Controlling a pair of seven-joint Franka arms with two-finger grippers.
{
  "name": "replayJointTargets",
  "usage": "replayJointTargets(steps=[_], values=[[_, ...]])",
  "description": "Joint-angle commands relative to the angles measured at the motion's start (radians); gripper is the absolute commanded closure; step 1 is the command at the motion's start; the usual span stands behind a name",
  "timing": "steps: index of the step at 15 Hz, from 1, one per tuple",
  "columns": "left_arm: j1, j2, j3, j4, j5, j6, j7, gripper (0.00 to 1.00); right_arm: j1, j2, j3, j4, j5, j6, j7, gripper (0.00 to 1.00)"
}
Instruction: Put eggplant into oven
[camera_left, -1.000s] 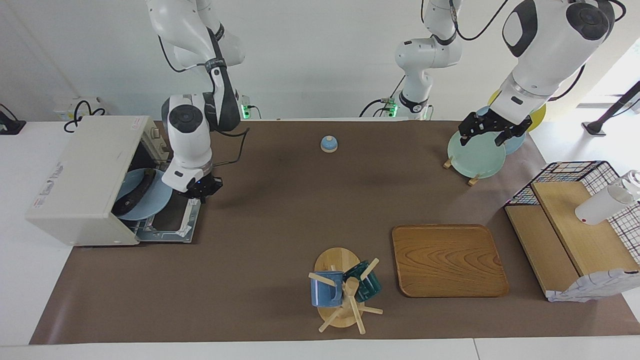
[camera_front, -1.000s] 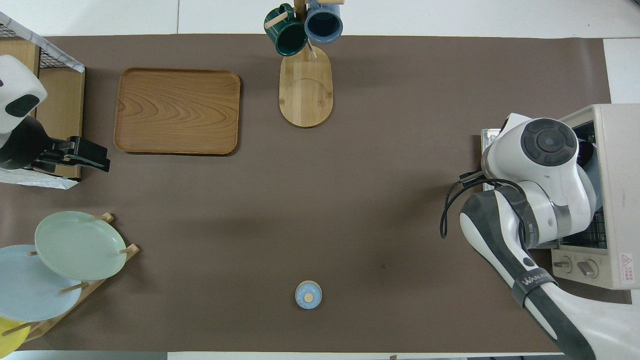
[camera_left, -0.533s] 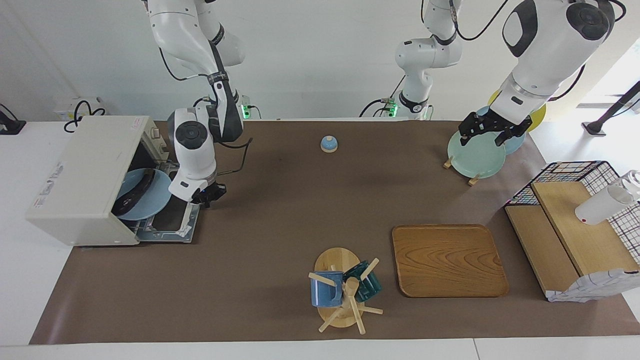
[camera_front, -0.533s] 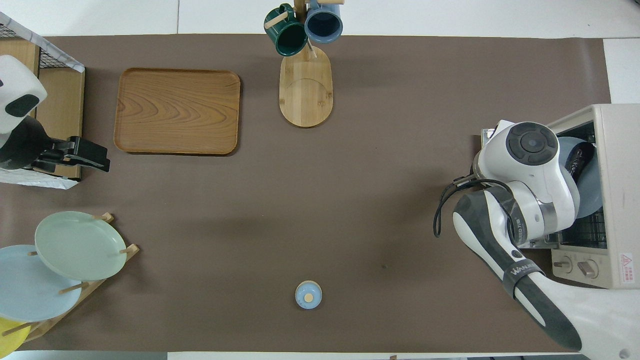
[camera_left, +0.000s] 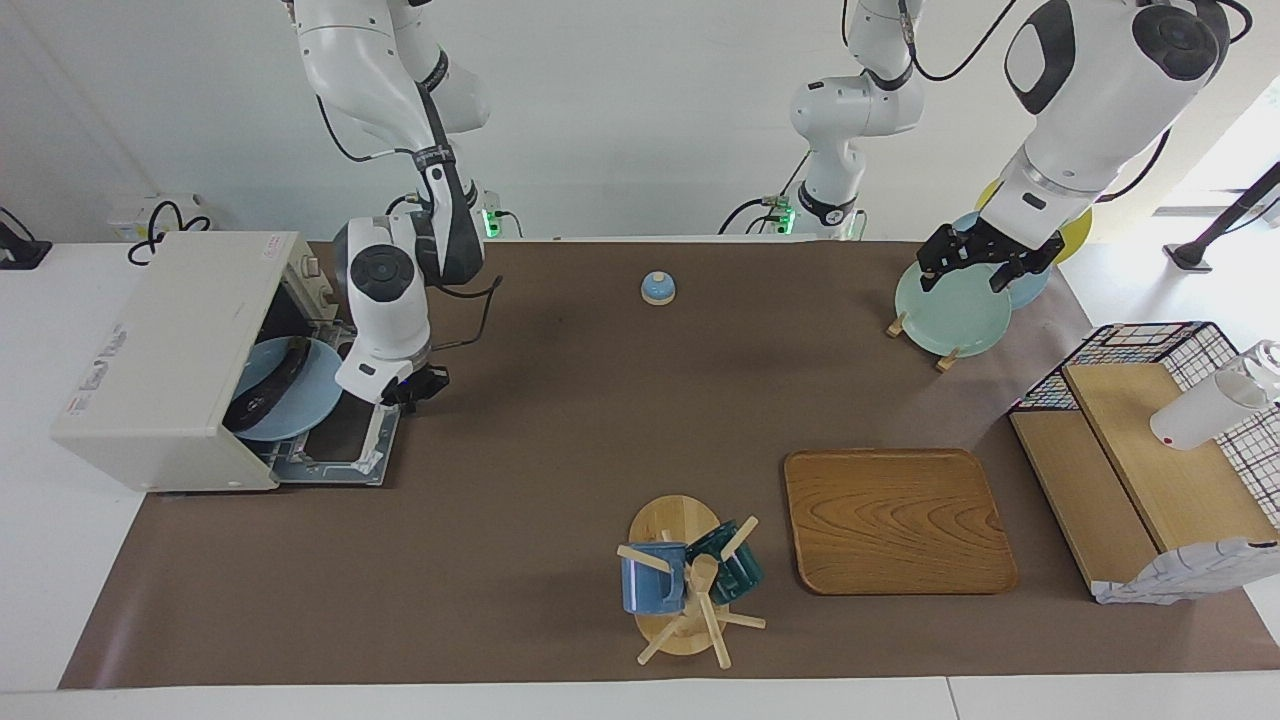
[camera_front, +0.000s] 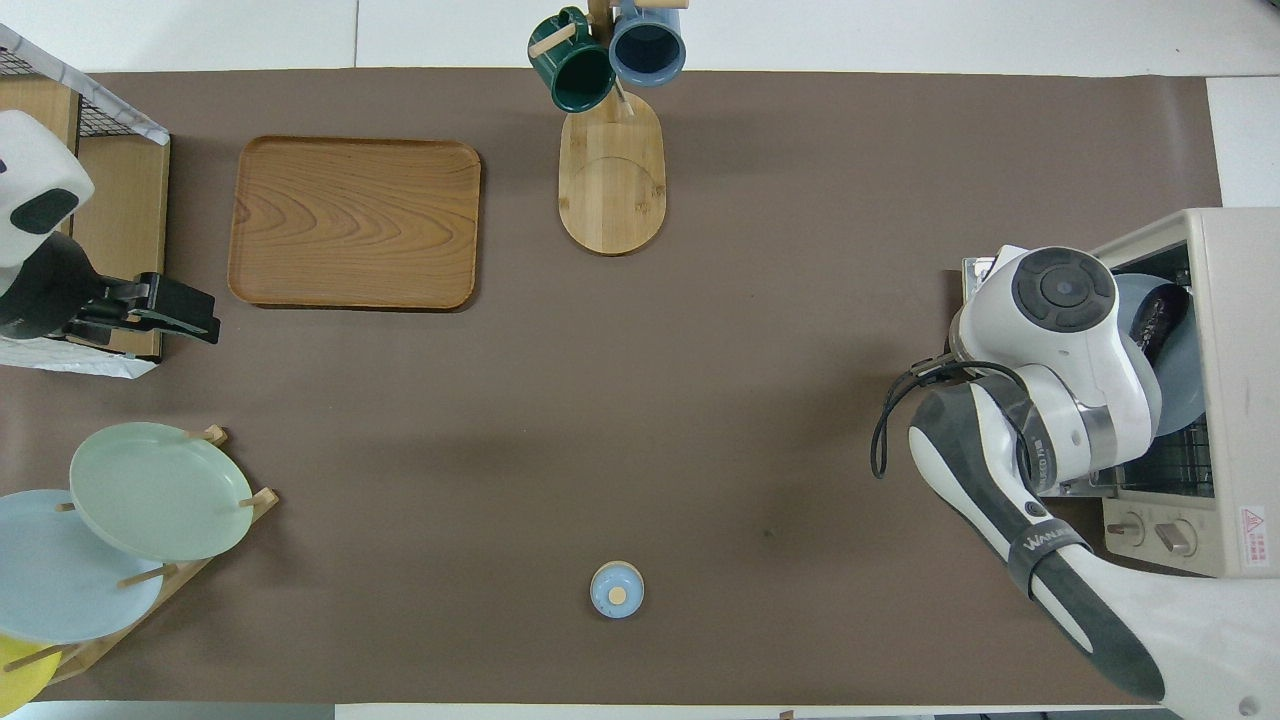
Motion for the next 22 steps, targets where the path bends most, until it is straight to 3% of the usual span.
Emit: replayJointTargets(steps=[1, 5, 10, 22], values=[[0.015, -0.025, -0.010, -0.027, -0.010, 0.013, 0.003, 0.00, -0.013, -0.012, 0.005, -0.025, -0.023, 0.009, 0.009, 1.00], [0.015, -0.024, -0.010, -0.025, -0.010, 0.013, 0.003, 0.00, -0.004, -0.014, 0.005, -0.010, -0.102, -0.037, 0.001, 1.00], [0.015, -0.024, -0.010, -0.027, -0.010, 0.012, 0.003, 0.00, -0.005, -0.015, 0.006, 0.142, -0.130, -0.222, -0.097, 1.00], [0.015, -0.025, -0.010, -0.027, -0.010, 0.012, 0.003, 0.00, -0.162, -0.169, -0.009, 0.237, -0.052, -0.452, -0.375, 1.00]])
